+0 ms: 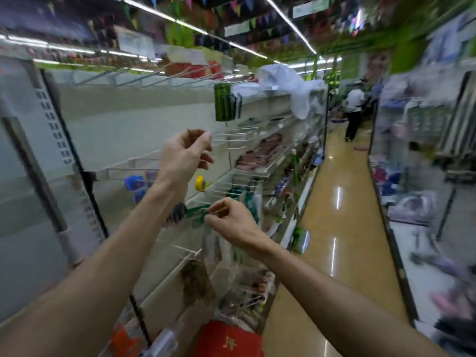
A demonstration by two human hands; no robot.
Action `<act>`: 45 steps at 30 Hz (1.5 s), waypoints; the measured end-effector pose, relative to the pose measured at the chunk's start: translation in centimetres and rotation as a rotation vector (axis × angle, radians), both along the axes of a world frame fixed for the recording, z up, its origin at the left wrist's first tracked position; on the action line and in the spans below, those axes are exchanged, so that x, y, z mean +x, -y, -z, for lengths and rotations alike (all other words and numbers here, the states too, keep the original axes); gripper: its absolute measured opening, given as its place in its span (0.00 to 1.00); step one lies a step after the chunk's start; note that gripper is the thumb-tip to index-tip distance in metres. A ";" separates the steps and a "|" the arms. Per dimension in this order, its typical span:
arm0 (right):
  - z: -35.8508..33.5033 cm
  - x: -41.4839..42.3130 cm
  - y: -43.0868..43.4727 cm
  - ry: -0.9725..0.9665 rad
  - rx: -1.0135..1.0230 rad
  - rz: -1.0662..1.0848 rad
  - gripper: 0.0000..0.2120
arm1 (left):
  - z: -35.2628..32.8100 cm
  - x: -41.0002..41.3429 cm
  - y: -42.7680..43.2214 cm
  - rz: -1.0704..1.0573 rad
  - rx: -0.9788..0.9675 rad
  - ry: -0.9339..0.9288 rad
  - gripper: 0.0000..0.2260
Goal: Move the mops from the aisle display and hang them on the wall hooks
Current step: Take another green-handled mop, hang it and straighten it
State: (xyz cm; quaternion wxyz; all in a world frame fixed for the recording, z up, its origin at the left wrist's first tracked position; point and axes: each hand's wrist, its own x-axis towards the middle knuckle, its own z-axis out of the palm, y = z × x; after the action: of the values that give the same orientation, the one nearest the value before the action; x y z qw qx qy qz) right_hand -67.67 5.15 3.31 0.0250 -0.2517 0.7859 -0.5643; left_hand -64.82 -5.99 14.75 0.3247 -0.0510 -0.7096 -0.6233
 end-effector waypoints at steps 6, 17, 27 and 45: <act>1.3 -11.2 -11.8 0.034 0.008 0.141 0.07 | 1.5 -12.1 -10.5 0.099 0.026 0.020 0.04; 3.3 -26.8 -23.6 0.097 -0.057 0.349 0.05 | 4.8 -30.6 -22.3 0.292 -0.025 0.091 0.06; 4.8 -45.8 -27.5 0.165 -0.044 0.483 0.09 | 7.9 -51.0 -25.5 0.436 0.052 0.118 0.06; 11.4 -80.0 -32.0 0.274 -0.072 0.593 0.06 | 14.8 -86.9 -27.7 0.402 0.016 0.271 0.05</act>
State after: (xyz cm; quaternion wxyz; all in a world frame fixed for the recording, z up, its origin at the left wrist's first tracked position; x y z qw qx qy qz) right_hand -147.71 37.18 -8.06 -0.0440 0.0657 0.7937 -0.6031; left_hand -151.68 21.70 -0.09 0.0965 -0.1045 -0.7174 -0.6820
